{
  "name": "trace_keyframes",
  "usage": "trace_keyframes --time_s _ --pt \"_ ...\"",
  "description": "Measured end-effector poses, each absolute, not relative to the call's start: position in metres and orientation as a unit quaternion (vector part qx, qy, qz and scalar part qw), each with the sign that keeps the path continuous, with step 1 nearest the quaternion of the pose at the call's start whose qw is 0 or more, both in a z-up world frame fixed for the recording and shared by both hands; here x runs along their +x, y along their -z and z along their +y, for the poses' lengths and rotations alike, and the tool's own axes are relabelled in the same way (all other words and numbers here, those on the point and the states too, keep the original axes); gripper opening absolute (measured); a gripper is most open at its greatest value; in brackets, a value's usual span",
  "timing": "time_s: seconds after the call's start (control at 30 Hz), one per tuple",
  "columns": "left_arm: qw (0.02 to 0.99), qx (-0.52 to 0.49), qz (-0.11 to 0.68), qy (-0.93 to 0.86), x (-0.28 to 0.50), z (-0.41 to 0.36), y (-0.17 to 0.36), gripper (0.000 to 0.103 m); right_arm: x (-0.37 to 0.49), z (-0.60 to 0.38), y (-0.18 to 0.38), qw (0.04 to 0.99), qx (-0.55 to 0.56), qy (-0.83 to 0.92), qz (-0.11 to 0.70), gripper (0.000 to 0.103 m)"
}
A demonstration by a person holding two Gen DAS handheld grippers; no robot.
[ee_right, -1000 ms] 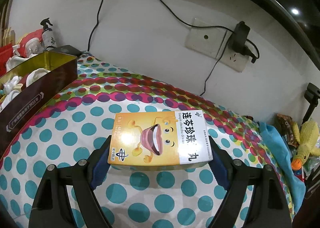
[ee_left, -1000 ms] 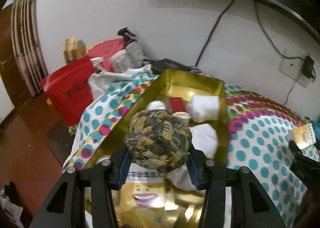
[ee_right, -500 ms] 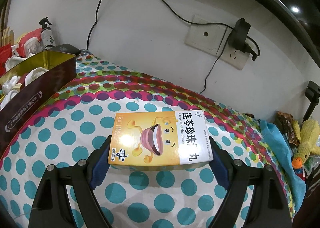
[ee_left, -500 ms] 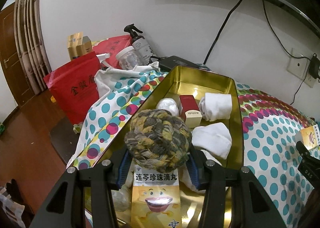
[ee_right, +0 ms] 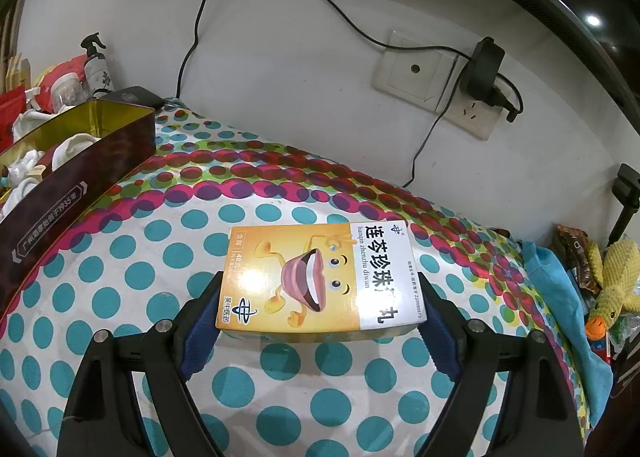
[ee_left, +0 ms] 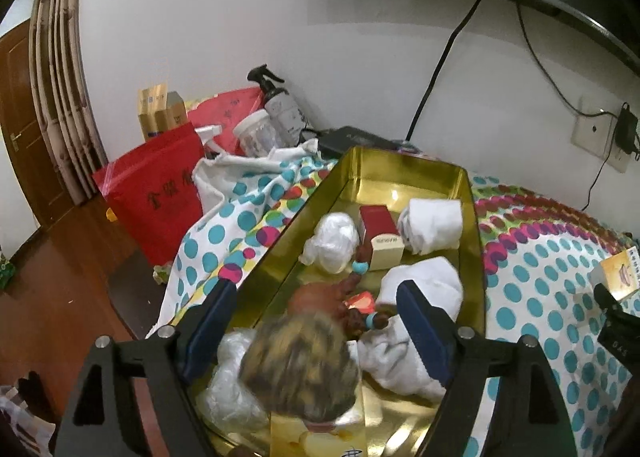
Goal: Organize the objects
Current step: 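Grasp the yellow medicine box with the right gripper while the left gripper carries the ball to the tray, then carry the yellow medicine box into the gold tray with the right gripper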
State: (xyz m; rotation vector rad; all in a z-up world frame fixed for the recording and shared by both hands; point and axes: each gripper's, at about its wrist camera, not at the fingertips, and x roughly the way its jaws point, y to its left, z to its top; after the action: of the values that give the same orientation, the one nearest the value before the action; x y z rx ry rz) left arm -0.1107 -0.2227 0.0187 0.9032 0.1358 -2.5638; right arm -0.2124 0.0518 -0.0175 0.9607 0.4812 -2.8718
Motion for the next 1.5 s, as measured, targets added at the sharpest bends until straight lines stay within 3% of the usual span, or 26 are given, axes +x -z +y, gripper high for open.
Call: trace_keyframes --time_s 0.77,1.1,1.5 --pt "0.237 0.324 0.089 0.911 -0.053 -0.233 -0.026 0.084 -0.211 0.031 0.009 0.05 0.298 0.938 0.169 0.085" --pt "0.239 0.31 0.122 0.912 -0.048 -0.254 -0.028 0.085 -0.207 -0.042 -0.033 0.108 0.262 0.942 0.182 0.085" --pt "0.221 0.306 0.17 0.91 -0.045 -0.274 -0.026 0.085 -0.209 -0.15 -0.04 0.173 0.26 0.929 0.197 0.085"
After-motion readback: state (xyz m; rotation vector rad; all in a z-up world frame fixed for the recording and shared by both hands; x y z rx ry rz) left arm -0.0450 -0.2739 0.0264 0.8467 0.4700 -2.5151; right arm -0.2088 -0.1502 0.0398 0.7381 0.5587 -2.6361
